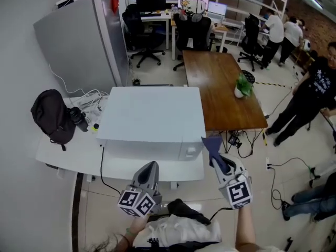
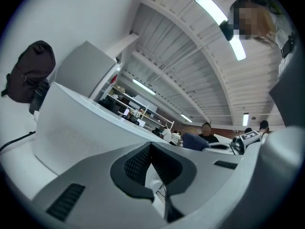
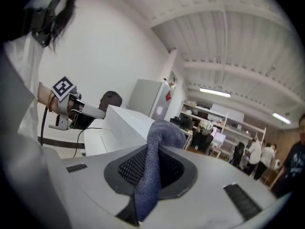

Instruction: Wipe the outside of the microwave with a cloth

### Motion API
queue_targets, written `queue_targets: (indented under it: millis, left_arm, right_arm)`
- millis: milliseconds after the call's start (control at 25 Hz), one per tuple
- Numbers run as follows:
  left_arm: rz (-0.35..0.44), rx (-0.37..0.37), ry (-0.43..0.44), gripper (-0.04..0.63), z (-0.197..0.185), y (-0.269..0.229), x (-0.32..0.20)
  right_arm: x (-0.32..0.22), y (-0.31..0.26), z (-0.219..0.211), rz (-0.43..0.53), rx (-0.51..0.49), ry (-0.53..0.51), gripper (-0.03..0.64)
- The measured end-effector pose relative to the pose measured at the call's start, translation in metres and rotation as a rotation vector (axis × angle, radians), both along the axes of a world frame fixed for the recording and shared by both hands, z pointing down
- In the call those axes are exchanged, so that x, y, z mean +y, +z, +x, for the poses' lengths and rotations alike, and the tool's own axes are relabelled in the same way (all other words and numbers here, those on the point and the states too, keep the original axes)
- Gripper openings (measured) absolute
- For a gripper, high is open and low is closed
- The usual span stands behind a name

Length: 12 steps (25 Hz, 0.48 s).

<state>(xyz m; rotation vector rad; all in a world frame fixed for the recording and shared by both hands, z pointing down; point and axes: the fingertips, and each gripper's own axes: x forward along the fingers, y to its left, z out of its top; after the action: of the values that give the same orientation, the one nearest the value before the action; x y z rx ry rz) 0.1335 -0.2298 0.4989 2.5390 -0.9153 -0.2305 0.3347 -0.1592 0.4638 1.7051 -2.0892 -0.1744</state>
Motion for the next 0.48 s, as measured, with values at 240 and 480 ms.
queue_targets:
  millis: [240, 480]
  left_arm:
    - [0.003, 0.004, 0.092, -0.011, -0.054, -0.008, 0.034]
    - [0.000, 0.007, 0.166, -0.011, -0.081, -0.014, 0.056]
  right_arm:
    - [-0.032, 0.009, -0.058, -0.014, 0.118, -0.014, 0.075]
    - [-0.072, 0.061, -0.055, -0.089, -0.033, 0.169, 0.075]
